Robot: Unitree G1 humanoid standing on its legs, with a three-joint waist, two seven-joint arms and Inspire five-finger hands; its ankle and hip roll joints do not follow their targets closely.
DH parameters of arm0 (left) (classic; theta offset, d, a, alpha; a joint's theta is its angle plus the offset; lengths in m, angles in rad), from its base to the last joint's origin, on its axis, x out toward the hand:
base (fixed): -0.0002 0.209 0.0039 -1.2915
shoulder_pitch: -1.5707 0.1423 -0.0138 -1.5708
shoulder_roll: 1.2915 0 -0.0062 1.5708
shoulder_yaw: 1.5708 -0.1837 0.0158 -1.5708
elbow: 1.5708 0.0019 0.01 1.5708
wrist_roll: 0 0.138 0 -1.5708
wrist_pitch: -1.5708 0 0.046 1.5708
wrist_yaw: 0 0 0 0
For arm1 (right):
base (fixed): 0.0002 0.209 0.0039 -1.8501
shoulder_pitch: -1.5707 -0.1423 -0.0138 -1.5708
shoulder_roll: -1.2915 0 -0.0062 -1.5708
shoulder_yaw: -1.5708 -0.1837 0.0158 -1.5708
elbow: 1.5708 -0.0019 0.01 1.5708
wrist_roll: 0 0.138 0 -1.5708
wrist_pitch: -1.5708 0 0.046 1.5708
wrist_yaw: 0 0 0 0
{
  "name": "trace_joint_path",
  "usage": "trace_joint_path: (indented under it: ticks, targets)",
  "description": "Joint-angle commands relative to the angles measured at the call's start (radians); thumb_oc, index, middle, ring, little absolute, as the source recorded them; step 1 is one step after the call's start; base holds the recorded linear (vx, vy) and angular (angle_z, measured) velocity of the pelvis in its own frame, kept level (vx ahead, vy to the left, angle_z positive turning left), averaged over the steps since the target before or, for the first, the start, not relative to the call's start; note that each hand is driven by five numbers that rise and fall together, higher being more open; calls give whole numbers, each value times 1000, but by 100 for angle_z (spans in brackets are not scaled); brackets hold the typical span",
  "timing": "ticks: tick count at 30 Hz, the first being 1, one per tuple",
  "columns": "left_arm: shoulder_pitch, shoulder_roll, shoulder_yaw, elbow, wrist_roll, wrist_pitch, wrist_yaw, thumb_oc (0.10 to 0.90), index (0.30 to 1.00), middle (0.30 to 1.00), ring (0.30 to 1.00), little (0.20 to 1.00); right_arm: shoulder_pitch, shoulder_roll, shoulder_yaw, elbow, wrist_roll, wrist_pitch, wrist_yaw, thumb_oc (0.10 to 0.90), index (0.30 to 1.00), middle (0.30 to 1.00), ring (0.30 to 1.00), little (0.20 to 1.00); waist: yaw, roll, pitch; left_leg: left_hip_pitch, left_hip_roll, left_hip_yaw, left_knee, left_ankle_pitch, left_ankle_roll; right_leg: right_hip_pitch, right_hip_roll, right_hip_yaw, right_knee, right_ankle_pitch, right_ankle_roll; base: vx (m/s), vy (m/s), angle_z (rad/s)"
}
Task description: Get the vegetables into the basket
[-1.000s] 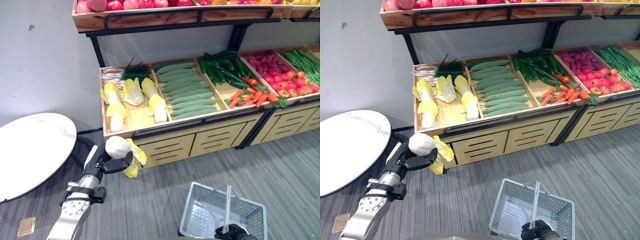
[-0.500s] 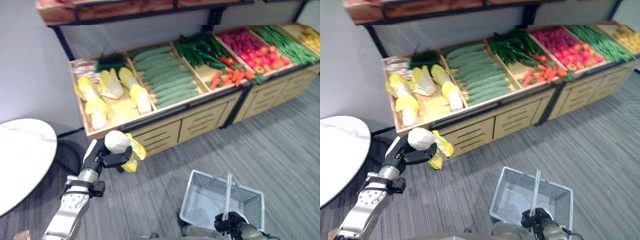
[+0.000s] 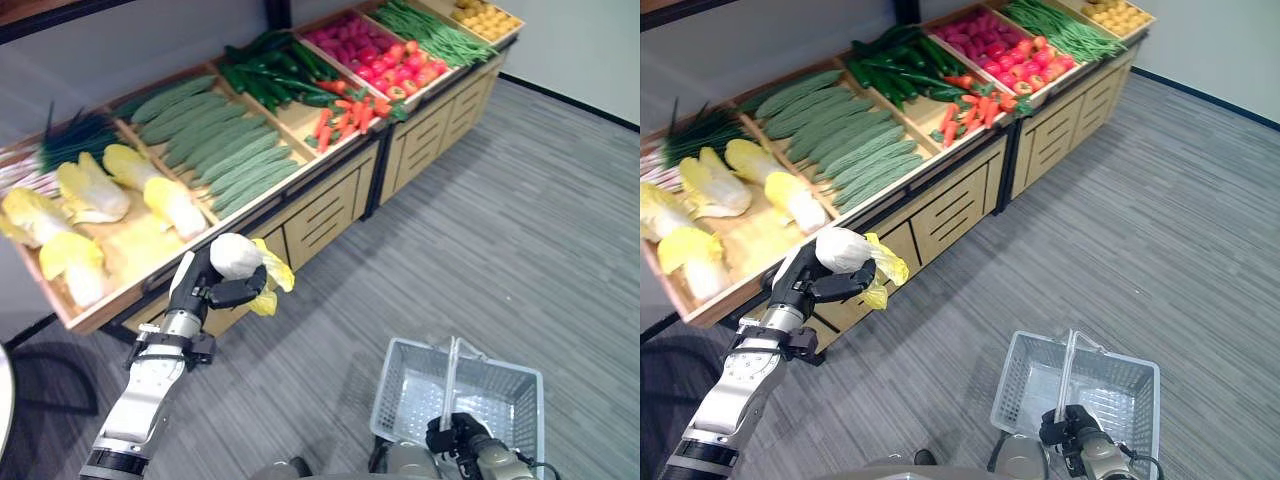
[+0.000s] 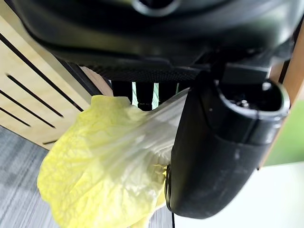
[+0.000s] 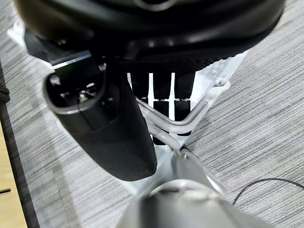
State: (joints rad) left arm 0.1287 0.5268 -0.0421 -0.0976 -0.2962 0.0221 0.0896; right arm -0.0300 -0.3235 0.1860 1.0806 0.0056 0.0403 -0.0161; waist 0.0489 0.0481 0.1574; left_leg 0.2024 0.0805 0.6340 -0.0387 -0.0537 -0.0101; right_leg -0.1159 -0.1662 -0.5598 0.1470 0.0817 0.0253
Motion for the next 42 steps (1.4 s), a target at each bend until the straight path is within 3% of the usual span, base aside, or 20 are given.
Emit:
trace_joint_path:
  ticks: [1, 10, 18, 21, 23, 25, 26, 27, 28, 29, 30, 32, 33, 37, 42]
  targets:
    - [-81, 15, 70, -148, -11, -98, 22, 400, 300, 300, 300, 300, -30, 14, 47, 11, -29, -24, 10, 400, 300, 300, 300, 300, -12, -42, -74, -77, -93, -111, -41, -79, 72, 140, -33, 57, -219, 74, 174, 57, -306, -87]
    - [-116, -12, 18, -108, -9, -92, 4, 400, 300, 300, 300, 300, 9, -20, 20, -3, -12, -25, -6, 400, 300, 300, 300, 300, -52, -35, -71, -64, -46, -113, -49, -43, 19, 148, 22, 96, -234, -6, 129, 94, -260, -32]
    - [-101, -37, 37, -84, 5, -96, 26, 400, 300, 300, 300, 300, 21, -63, -18, 5, 5, -30, -26, 400, 300, 300, 300, 300, -84, 12, -34, -126, 7, -84, -49, 22, -40, 36, 61, 121, -160, -77, 90, 100, -276, -11]
    - [-93, -53, 46, -74, 5, -94, 28, 400, 300, 300, 300, 300, 33, -81, -24, 7, 5, -33, -28, 400, 300, 300, 300, 300, -84, 6, -17, -130, 31, -77, -28, 40, -59, 36, 77, 123, -154, -110, 68, 149, -319, -7]
    - [-85, -62, 50, -68, 6, -94, 27, 400, 300, 300, 300, 300, 37, -91, -25, 18, 4, -35, -28, 400, 300, 300, 300, 300, -73, -13, 4, -154, 63, -88, 79, 59, -88, 56, 92, 132, -161, -132, 46, 157, -343, 1]
    - [-76, -63, 61, -67, 8, -94, 31, 400, 300, 300, 300, 300, 38, -97, -20, 24, 3, -36, -28, 400, 300, 300, 300, 300, -47, -36, 28, -197, 95, -149, 219, 112, -115, 89, 115, 149, -176, -152, 18, 151, -346, -28]
    - [-71, -66, 63, -66, 4, -97, 34, 400, 300, 300, 300, 300, 36, -100, -17, 27, 2, -37, -25, 400, 300, 300, 300, 300, -32, -48, 42, -230, 99, -213, 287, 130, -122, 100, 124, 156, -177, -163, 4, 107, -270, -46]
    - [-65, -68, 68, -68, 0, -98, 40, 400, 300, 300, 300, 300, 30, -102, -14, 32, 1, -35, -24, 400, 300, 300, 300, 300, -19, -57, 46, -255, 82, -286, 322, 123, -108, 102, 128, 165, -169, -176, -6, 53, -137, -33]
    - [-65, -67, 68, -68, 0, -98, 40, 400, 300, 300, 300, 300, 30, -102, -14, 32, 1, -36, -24, 400, 300, 300, 300, 300, -21, -58, 46, -258, 83, -288, 326, 121, -107, 101, 128, 163, -168, -178, -7, 58, -47, -39]
    - [-60, -68, 73, -71, -3, -99, 42, 400, 300, 300, 300, 300, 25, -101, -8, 39, 0, -34, -22, 400, 300, 300, 300, 300, -10, -65, 47, -275, 57, -350, 332, 97, -86, 102, 128, 178, -163, -183, -9, 29, -8, -38]
    - [-51, -66, 80, -78, -6, -99, 47, 400, 300, 300, 300, 300, 25, -97, 0, 50, -5, -31, -19, 400, 300, 300, 300, 300, -5, -87, 52, -298, 18, -408, 269, 48, -46, 104, 123, 185, -156, -183, -14, 59, -4, -37]
    - [-34, -64, 87, -83, -4, -97, 51, 400, 300, 300, 300, 300, 42, -98, -7, 52, -6, -30, -19, 400, 300, 300, 300, 300, -15, -95, 46, -279, 17, -426, 147, 42, -44, 110, 119, 186, -152, -184, -11, 60, 29, -10]
    - [-33, -64, 87, -84, -4, -97, 51, 400, 300, 300, 300, 300, 42, -98, -7, 51, -6, -29, -19, 400, 300, 300, 300, 300, -16, -95, 46, -275, 15, -426, 141, 45, -44, 111, 118, 186, -152, -184, -11, 55, 119, 3]
    - [-18, -58, 102, -96, -4, -107, 68, 400, 300, 300, 300, 300, 44, -114, -20, 55, -7, -32, -28, 400, 300, 300, 300, 300, -8, -80, 45, -271, -4, -631, -30, 123, -64, 124, 115, 232, -115, -201, -22, 81, 240, -27]
    - [-20, -40, 95, -89, 9, -106, 61, 400, 300, 300, 300, 300, 53, -95, -31, 67, -8, -29, -20, 400, 300, 300, 300, 300, -9, -75, 24, -239, -30, -610, 20, 43, -23, 154, 83, 289, -97, -191, 7, 162, 417, -43]
